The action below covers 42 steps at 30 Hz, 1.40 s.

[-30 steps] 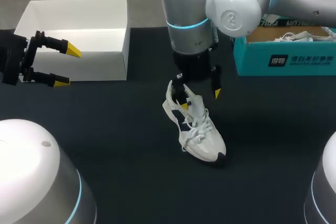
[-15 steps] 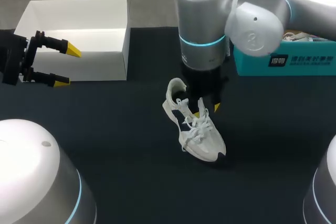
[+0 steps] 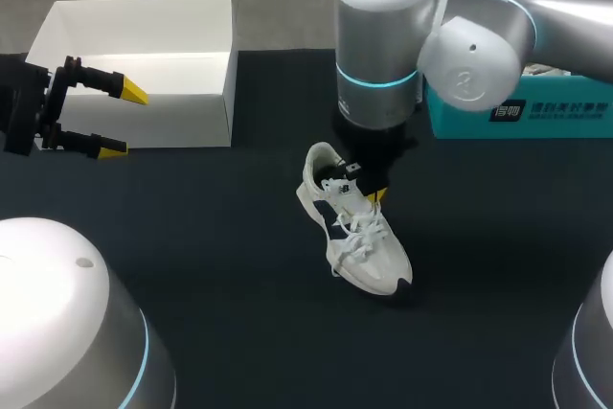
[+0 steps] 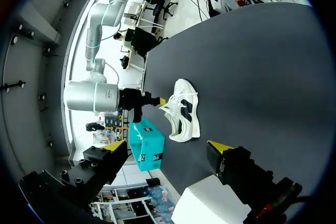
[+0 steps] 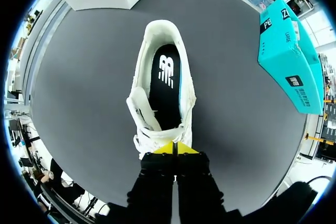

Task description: Take the shoe out of the shoebox, open the shoe tongue, remove and reinsert the insole, then place the shoe into the shoebox

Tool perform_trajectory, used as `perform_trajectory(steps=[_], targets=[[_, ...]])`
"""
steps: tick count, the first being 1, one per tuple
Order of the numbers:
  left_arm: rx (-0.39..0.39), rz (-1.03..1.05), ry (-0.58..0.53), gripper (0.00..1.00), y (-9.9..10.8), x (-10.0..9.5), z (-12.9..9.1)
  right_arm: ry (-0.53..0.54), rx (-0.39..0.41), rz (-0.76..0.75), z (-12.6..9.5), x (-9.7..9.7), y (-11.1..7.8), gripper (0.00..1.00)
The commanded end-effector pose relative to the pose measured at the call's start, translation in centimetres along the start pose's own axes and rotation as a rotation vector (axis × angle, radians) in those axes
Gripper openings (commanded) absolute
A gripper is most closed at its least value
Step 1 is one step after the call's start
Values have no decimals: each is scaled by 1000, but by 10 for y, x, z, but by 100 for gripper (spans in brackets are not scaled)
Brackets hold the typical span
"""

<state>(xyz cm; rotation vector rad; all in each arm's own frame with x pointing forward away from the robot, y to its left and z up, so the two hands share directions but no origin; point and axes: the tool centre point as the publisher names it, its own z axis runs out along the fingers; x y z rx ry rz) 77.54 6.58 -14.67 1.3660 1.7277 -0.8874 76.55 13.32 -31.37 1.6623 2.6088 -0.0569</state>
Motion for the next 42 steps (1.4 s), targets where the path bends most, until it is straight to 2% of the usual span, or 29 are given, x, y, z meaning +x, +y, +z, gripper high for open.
perform_trajectory(steps=[1,9,15,22,27,33,40,42], targets=[[0,-1,5,100,0,0,0,-7,22,-7,6,5,17,0],[0,-1,5,100,0,0,0,-45,74,-5,25,7,35,0],[0,-1,5,100,0,0,0,-49,96,-7,30,6,36,0],[0,-1,5,100,0,0,0,-93,42,5,-3,5,18,0],[0,-1,5,100,0,0,0,-93,13,-27,-14,13,12,0],[0,-1,5,100,0,0,0,-50,12,-61,6,18,26,0],[0,-1,5,100,0,0,0,-23,-15,-74,26,10,46,0],[0,-1,5,100,0,0,0,-15,-1,-78,31,9,50,0]])
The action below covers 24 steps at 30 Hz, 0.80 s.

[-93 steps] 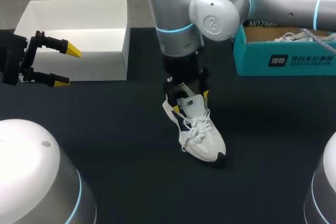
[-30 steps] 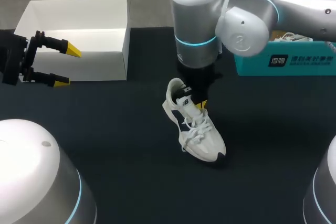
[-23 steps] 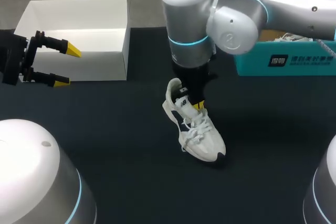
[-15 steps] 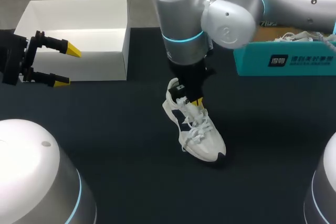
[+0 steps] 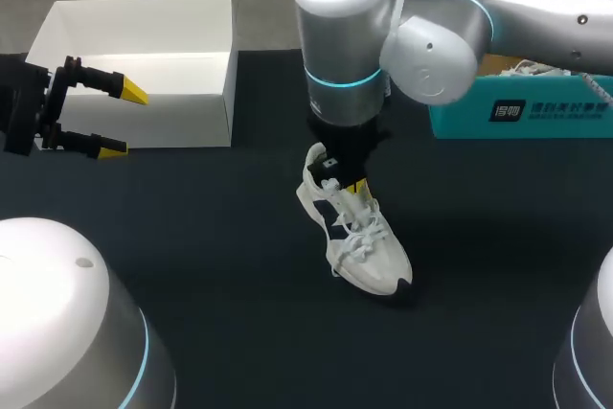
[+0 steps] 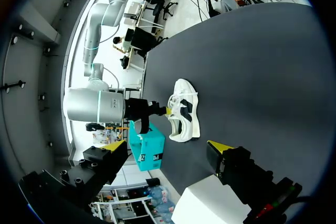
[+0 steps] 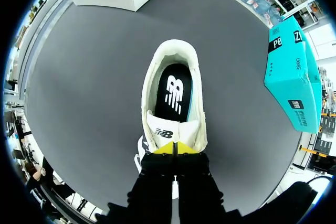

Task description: Take the shoe out of the shoebox, open the shoe tongue, remove and reinsert the insole, then place the shoe into the shoebox

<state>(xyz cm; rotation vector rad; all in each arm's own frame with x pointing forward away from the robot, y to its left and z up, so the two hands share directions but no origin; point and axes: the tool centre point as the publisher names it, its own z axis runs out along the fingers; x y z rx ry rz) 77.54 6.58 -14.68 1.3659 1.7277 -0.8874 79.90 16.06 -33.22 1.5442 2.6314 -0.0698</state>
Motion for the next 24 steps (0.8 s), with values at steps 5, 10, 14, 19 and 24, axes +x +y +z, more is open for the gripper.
perform_trajectory(steps=[5,10,14,19,24], targets=[[0,-1,5,100,0,-1,0,31,-34,-41,2,-4,4,0],[0,-1,5,100,0,-1,0,82,-238,-384,-25,-8,2,0],[0,-1,5,100,0,-1,0,205,-366,-839,-36,-5,1,0],[0,-1,5,100,0,-1,0,205,-366,-839,-36,-5,1,0],[0,-1,5,100,0,-1,0,205,-366,-839,-36,-5,1,0]])
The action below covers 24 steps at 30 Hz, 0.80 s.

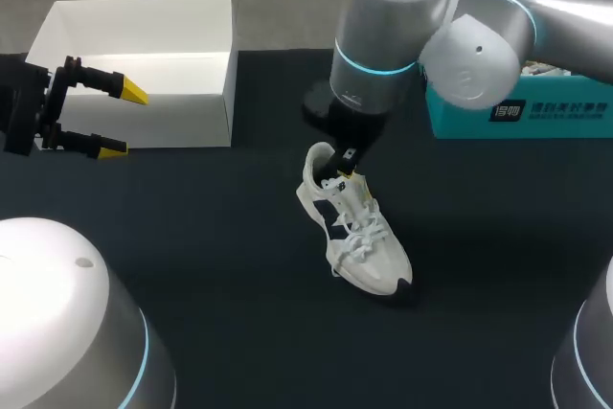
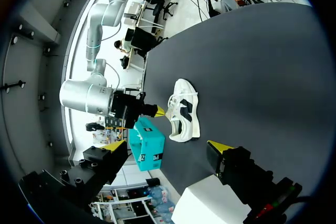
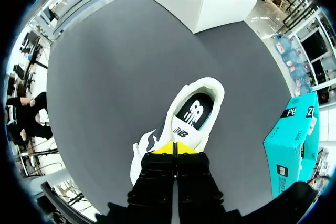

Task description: Take the shoe out of the shoebox, open the shoe tongue, remove and reinsert the insole, then place the shoe into the shoebox

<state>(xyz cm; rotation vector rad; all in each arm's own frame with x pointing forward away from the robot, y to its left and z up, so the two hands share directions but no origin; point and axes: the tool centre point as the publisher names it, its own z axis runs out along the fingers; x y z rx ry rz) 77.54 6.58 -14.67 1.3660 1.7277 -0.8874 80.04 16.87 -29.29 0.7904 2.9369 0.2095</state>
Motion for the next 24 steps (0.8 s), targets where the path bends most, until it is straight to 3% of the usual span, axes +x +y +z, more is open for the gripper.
perform_trajectory(steps=[1,4,9,12,16,24], targets=[[0,-1,5,100,0,0,0,96,-190,-313,2,-4,-8,0],[0,-1,5,100,0,0,0,96,-190,-313,2,-4,-8,0],[0,-1,5,100,0,0,0,73,-277,-616,-6,-15,8,0],[0,-1,5,100,0,0,0,61,-276,-714,-8,-23,17,0],[0,-1,5,100,0,0,0,30,-232,-784,-5,-33,33,0],[0,-1,5,100,0,0,0,-75,-59,-839,3,-45,66,0]])
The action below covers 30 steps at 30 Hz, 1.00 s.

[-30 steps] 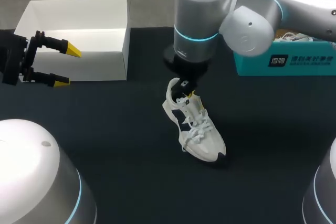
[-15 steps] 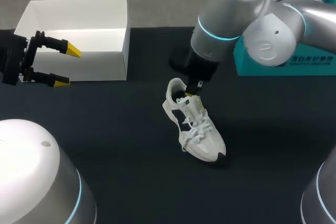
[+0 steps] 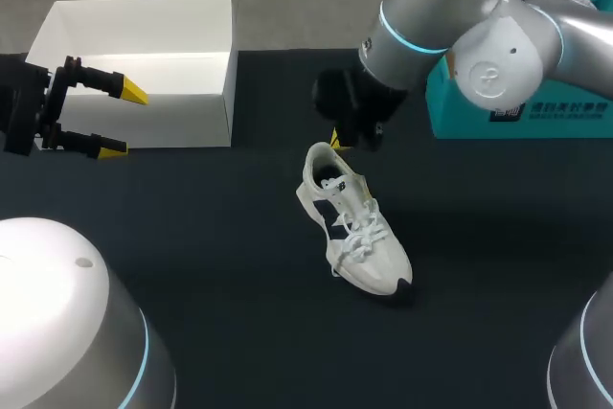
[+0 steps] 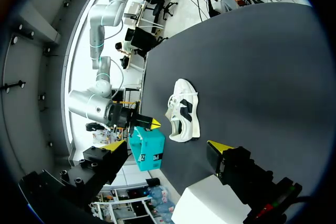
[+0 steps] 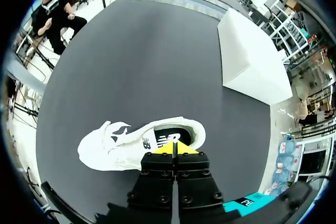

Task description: Take the shoe out of the shoebox, open the shoe tongue, remove and reinsert the insole, then place the shoe into the shoebox

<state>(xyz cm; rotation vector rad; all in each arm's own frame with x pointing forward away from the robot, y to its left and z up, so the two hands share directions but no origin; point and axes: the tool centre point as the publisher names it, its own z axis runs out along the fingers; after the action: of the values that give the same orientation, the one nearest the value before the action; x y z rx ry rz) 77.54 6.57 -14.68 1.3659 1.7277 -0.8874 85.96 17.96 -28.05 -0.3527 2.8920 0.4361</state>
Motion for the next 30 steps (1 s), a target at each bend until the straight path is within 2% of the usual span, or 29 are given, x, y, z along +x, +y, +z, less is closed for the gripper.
perform_trajectory(steps=[1,6,7,8,9,10,13,22,30], targets=[[0,-1,5,100,0,-1,0,-8,185,-91,13,-18,19,0],[0,-1,5,100,0,-1,0,-6,234,-131,23,-29,22,0],[0,-1,5,100,0,-1,0,-2,234,-133,25,-31,22,8],[0,-1,5,100,0,-1,0,5,239,-137,27,-33,22,31],[0,-1,5,100,0,-1,0,17,241,-144,28,-35,21,45],[0,-1,5,100,0,-1,0,18,241,-144,30,-37,21,54],[0,-1,5,100,0,-1,0,34,235,-147,36,-41,17,98],[0,-1,5,100,0,-1,0,55,256,-173,50,-50,2,100],[0,-1,5,100,0,-1,0,85,261,-173,68,-50,-5,100]])
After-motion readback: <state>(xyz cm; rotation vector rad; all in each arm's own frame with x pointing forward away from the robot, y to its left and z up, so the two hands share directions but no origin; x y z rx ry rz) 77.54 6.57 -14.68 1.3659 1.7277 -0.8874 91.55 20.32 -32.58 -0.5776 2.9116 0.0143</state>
